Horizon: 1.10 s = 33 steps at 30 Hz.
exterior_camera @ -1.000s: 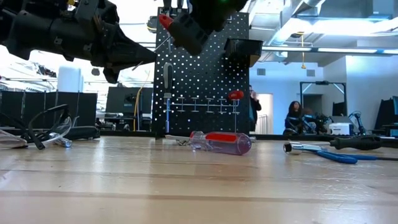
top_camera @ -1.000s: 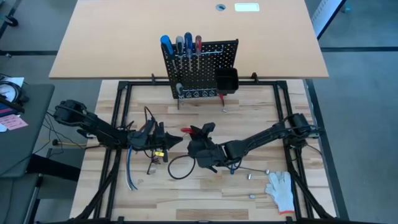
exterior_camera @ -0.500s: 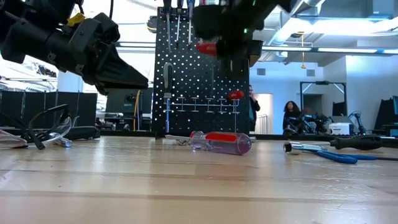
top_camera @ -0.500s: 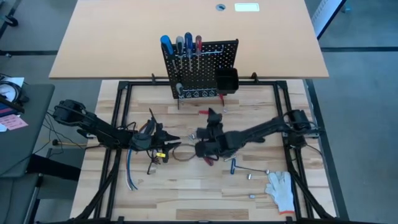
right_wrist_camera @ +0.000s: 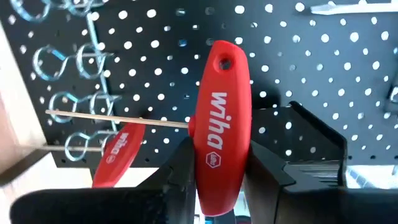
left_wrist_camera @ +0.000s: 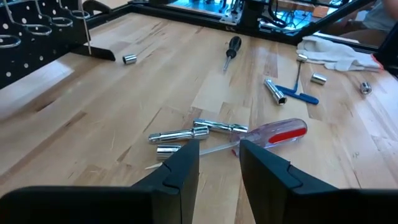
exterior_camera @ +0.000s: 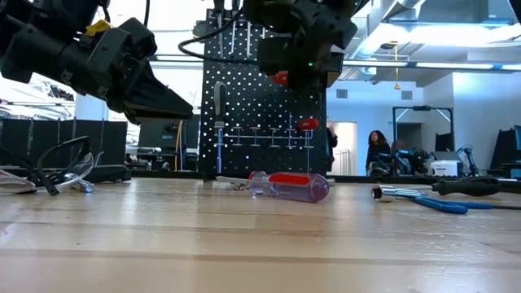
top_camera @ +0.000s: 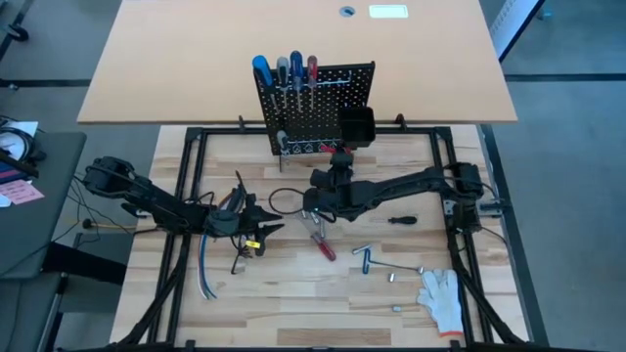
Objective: Hang tools onto peg board
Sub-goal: Hang the allen wrench on the pegboard
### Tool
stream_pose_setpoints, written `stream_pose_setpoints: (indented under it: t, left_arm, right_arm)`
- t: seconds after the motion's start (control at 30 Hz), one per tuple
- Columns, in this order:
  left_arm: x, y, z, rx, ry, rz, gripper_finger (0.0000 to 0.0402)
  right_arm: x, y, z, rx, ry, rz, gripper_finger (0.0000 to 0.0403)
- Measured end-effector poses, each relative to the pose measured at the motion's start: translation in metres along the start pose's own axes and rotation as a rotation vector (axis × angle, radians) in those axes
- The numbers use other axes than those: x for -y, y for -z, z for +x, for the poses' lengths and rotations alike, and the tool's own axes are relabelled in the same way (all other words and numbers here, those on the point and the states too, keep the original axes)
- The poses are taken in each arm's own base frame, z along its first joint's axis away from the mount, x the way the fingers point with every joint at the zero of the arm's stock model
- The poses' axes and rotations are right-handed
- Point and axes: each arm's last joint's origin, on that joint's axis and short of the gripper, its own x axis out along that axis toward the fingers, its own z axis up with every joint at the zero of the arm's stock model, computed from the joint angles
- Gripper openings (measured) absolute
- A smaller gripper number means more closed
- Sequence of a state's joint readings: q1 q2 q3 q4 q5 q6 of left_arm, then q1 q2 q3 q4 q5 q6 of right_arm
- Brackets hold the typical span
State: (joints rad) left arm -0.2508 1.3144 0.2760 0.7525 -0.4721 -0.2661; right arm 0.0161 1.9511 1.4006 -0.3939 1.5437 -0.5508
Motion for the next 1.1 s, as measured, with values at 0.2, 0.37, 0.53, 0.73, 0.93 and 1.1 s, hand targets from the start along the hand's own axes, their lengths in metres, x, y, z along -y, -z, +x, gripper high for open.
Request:
stream_pose_setpoints:
  t: [0.2,0.37,0.53,0.73,0.93,1.1]
  left_arm:
    - [0.0,0.0,0.0,0.002,0.001,-0.001,0.0111]
    - [0.0,-0.001,0.0,0.008,0.003,-0.006,0.0111]
    - [0.001,-0.002,0.0,0.018,0.005,-0.014,0.0111]
    - [0.001,-0.002,0.0,0.021,0.007,-0.013,0.0111]
    - [0.001,-0.002,0.0,0.021,0.007,0.002,0.0111]
    - [0.001,-0.002,0.0,0.021,0.007,0.006,0.0111]
  right_arm:
    - [0.003,-0.002,0.012,-0.042,0.025,0.097,0.0096]
    - [0.003,0.0,0.024,-0.072,0.032,0.137,0.0096]
    - [0.004,0.0,0.026,-0.078,0.033,0.138,0.0096]
    - [0.004,0.0,0.026,-0.079,0.031,0.085,0.0096]
    - [0.005,-0.002,0.025,-0.075,0.029,0.058,0.0096]
    - [0.008,-0.006,0.023,-0.072,0.029,0.025,0.0096]
